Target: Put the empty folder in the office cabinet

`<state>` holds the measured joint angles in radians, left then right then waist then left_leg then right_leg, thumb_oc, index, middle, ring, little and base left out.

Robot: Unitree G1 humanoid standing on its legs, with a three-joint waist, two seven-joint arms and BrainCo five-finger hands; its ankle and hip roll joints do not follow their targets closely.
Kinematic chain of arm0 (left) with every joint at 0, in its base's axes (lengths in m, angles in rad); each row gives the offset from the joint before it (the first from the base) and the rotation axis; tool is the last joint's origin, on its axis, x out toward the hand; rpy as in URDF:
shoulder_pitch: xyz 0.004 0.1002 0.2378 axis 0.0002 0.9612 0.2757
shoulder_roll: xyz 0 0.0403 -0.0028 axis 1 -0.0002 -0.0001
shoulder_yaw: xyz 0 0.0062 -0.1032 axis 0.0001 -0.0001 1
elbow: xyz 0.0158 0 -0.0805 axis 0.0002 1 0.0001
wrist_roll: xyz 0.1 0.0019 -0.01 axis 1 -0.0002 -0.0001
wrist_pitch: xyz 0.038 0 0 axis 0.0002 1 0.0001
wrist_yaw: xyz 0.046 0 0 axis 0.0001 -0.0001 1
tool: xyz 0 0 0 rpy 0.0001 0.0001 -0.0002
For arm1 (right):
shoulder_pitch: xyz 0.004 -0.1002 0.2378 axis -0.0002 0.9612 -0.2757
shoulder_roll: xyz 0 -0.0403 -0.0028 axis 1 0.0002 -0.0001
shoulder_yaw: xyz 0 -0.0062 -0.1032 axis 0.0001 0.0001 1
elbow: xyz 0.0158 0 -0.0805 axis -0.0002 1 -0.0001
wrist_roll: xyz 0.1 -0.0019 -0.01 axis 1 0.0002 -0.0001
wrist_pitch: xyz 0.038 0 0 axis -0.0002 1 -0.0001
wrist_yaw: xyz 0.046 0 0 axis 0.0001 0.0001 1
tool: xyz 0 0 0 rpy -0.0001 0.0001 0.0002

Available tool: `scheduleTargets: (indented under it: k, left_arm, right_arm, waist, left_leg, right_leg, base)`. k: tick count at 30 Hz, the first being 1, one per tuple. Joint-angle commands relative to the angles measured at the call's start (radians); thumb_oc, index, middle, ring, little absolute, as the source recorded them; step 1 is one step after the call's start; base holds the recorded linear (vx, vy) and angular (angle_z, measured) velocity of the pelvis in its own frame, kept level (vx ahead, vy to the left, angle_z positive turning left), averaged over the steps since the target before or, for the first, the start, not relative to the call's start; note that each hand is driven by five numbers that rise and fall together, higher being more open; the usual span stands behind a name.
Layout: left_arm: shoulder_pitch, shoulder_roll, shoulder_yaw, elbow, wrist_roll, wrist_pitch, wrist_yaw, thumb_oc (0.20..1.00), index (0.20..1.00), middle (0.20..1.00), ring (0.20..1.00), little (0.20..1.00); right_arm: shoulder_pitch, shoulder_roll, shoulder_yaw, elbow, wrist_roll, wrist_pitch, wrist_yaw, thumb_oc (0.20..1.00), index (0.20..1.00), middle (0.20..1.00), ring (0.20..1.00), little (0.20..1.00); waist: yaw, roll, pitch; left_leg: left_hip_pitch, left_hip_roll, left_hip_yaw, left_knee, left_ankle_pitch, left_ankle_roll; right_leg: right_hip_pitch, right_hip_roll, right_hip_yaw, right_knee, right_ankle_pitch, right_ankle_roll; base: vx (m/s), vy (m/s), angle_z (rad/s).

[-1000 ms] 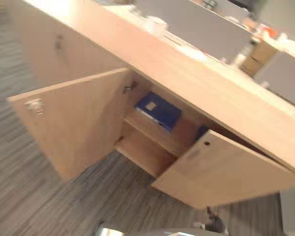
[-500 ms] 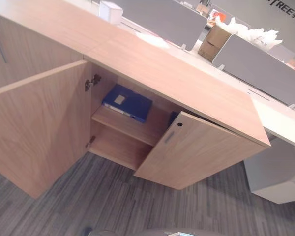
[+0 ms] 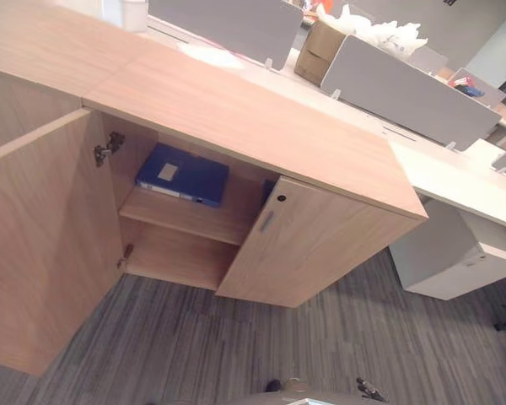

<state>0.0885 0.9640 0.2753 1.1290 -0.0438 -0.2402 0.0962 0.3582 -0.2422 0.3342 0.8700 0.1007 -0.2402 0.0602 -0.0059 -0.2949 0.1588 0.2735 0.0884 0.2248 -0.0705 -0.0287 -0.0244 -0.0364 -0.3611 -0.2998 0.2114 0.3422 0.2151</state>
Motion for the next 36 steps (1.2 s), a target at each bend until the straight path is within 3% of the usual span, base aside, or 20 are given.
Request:
scheduleTargets:
  k: [1, 5, 8, 10, 11, 15, 18, 19, 20, 21, 26, 27, 28, 36]
  left_arm:
    - [-0.072, 0.036, -0.044, -0.110, -0.023, -0.084, -0.019, 1.000, 1.000, 1.000, 1.000, 1.000]
    - [-0.090, -0.047, -0.108, -0.162, -0.048, -0.088, -0.031, 1.000, 1.000, 1.000, 1.000, 1.000]
    - [-0.097, -0.156, -0.178, -0.203, -0.071, -0.090, -0.049, 1.000, 1.000, 1.000, 1.000, 1.000]
    - [-0.103, -0.181, -0.194, -0.200, -0.075, -0.088, -0.051, 1.000, 1.000, 1.000, 1.000, 1.000]
    - [-0.117, -0.240, -0.230, -0.179, -0.076, -0.082, -0.052, 1.000, 1.000, 1.000, 1.000, 1.000]
    - [-0.139, -0.346, -0.288, -0.153, -0.081, -0.068, -0.050, 1.000, 1.000, 1.000, 1.000, 1.000]
    - [-0.157, -0.401, -0.320, -0.130, -0.075, -0.057, -0.044, 1.000, 1.000, 1.000, 1.000, 1.000]
    - [-0.171, -0.424, -0.343, -0.120, -0.066, -0.051, -0.041, 1.000, 1.000, 1.000, 1.000, 1.000]
    - [-0.171, -0.426, -0.344, -0.119, -0.065, -0.051, -0.040, 1.000, 1.000, 1.000, 1.000, 1.000]
    - [-0.188, -0.435, -0.361, -0.103, -0.050, -0.044, -0.033, 1.000, 1.000, 1.000, 1.000, 1.000]
    - [-0.247, -0.422, -0.373, -0.033, -0.030, -0.028, -0.022, 1.000, 1.000, 1.000, 1.000, 1.000]
    - [-0.280, -0.401, -0.377, 0.004, -0.023, -0.019, -0.023, 1.000, 1.000, 1.000, 1.000, 1.000]
    - [-0.281, -0.400, -0.377, 0.005, -0.023, -0.020, -0.023, 1.000, 1.000, 1.000, 1.000, 1.000]
    - [-0.447, -0.285, -0.378, 0.087, -0.048, 0.021, -0.030, 1.000, 1.000, 1.000, 1.000, 1.000]
  right_arm:
    - [-0.067, -0.081, -0.040, -0.043, 0.027, -0.016, 0.002, 1.000, 1.000, 1.000, 1.000, 1.000]
    - [-0.066, -0.086, -0.055, -0.054, 0.019, -0.013, 0.004, 1.000, 1.000, 1.000, 1.000, 1.000]
    - [-0.067, -0.080, -0.058, -0.048, 0.008, -0.004, 0.015, 1.000, 1.000, 1.000, 1.000, 1.000]
    - [-0.067, -0.080, -0.059, -0.045, 0.004, 0.001, 0.017, 1.000, 1.000, 1.000, 1.000, 1.000]
    - [-0.068, -0.070, -0.049, -0.035, -0.016, 0.012, 0.019, 1.000, 1.000, 1.000, 1.000, 1.000]
    - [-0.073, -0.066, -0.026, -0.024, -0.062, 0.030, 0.020, 1.000, 1.000, 1.000, 1.000, 1.000]
    - [-0.073, -0.071, -0.029, -0.027, -0.071, 0.035, 0.020, 1.000, 1.000, 1.000, 1.000, 1.000]
    - [-0.074, -0.076, -0.037, -0.030, -0.073, 0.039, 0.015, 1.000, 1.000, 1.000, 1.000, 1.000]
    - [-0.074, -0.077, -0.037, -0.030, -0.073, 0.040, 0.015, 1.000, 1.000, 1.000, 1.000, 1.000]
    - [-0.075, -0.091, -0.042, -0.047, -0.079, 0.038, 0.013, 1.000, 1.000, 1.000, 1.000, 1.000]
    - [-0.075, -0.130, -0.045, -0.057, -0.094, 0.035, 0.012, 1.000, 1.000, 1.000, 1.000, 1.000]
    - [-0.073, -0.156, -0.043, -0.070, -0.104, 0.036, 0.014, 1.000, 1.000, 1.000, 1.000, 1.000]
    - [-0.074, -0.155, -0.044, -0.070, -0.104, 0.036, 0.014, 1.000, 1.000, 1.000, 1.000, 1.000]
    - [-0.076, -0.223, -0.056, -0.104, -0.111, 0.034, 0.007, 1.000, 1.000, 1.000, 1.000, 1.000]
  waist:
    - [-0.054, 0.008, -0.016]
    - [-0.068, 0.021, -0.030]
    - [-0.083, 0.034, -0.056]
    - [-0.084, 0.037, -0.062]
    - [-0.095, 0.041, -0.075]
    - [-0.108, 0.054, -0.093]
    - [-0.129, 0.076, -0.111]
    - [-0.143, 0.097, -0.126]
    - [-0.143, 0.099, -0.127]
    - [-0.156, 0.124, -0.142]
    - [-0.177, 0.180, -0.170]
    - [-0.188, 0.209, -0.177]
    - [-0.188, 0.207, -0.179]
    - [-0.221, 0.291, -0.201]
  left_leg:
    - [0.017, -0.019, 0.052, -0.017, -0.093, -0.038]
    - [0.013, -0.030, 0.076, -0.017, -0.082, -0.031]
    - [0.006, -0.041, 0.091, -0.017, -0.081, -0.024]
    - [0.004, -0.043, 0.093, -0.017, -0.081, -0.024]
    - [0.005, -0.045, 0.098, -0.017, -0.083, -0.025]
    - [0.014, -0.043, 0.103, -0.017, -0.088, -0.029]
    - [0.016, -0.031, 0.103, -0.017, -0.087, -0.035]
    - [0.016, -0.021, 0.106, -0.017, -0.084, -0.040]
    - [0.015, -0.019, 0.105, -0.017, -0.084, -0.041]
    - [0.011, -0.006, 0.111, -0.017, -0.075, -0.048]
    - [-0.017, 0.028, 0.121, -0.017, -0.045, -0.069]
    - [-0.022, 0.043, 0.127, -0.017, -0.035, -0.079]
    - [-0.027, 0.042, 0.126, -0.017, -0.031, -0.079]
    - [-0.061, 0.080, 0.134, -0.017, 0.010, -0.114]
  right_leg:
    - [-0.094, 0.027, 0.014, -0.154, 0.056, 0.047]
    - [-0.093, 0.025, 0.062, -0.120, 0.037, 0.047]
    - [-0.087, 0.029, 0.111, -0.105, 0.021, 0.047]
    - [-0.090, 0.031, 0.119, -0.102, 0.019, 0.047]
    - [-0.088, 0.033, 0.126, -0.105, 0.001, 0.046]
    - [-0.081, 0.032, 0.124, -0.123, -0.028, 0.041]
    - [-0.075, 0.048, 0.130, -0.138, -0.056, 0.031]
    - [-0.068, 0.060, 0.127, -0.154, -0.087, 0.022]
    - [-0.068, 0.061, 0.126, -0.154, -0.087, 0.022]
    - [-0.061, 0.074, 0.125, -0.169, -0.110, 0.014]
    - [-0.049, 0.108, 0.126, -0.206, -0.144, -0.004]
    - [-0.040, 0.122, 0.127, -0.216, -0.155, -0.008]
    - [-0.044, 0.121, 0.127, -0.217, -0.152, -0.009]
    - [-0.027, 0.158, 0.126, -0.250, -0.177, -0.026]
  base:
    - [-0.05, 0.060, -0.17]
    - [-0.04, 0.029, -0.24]
    - [-0.01, 0.012, -0.18]
    - [0.01, -0.024, -0.05]
    - [0.05, -0.059, 0.02]
    - [0.04, -0.072, -0.09]
    - [0.04, -0.105, -0.06]
    - [0.03, -0.102, -0.06]
    - [0.01, -0.133, -0.21]
    - [0.00, -0.072, -0.42]
    - [-0.02, -0.118, -0.23]
    - [-0.02, -0.101, -0.35]
    - [-0.01, -0.100, -0.54]
    - [0.01, -0.063, -0.17]
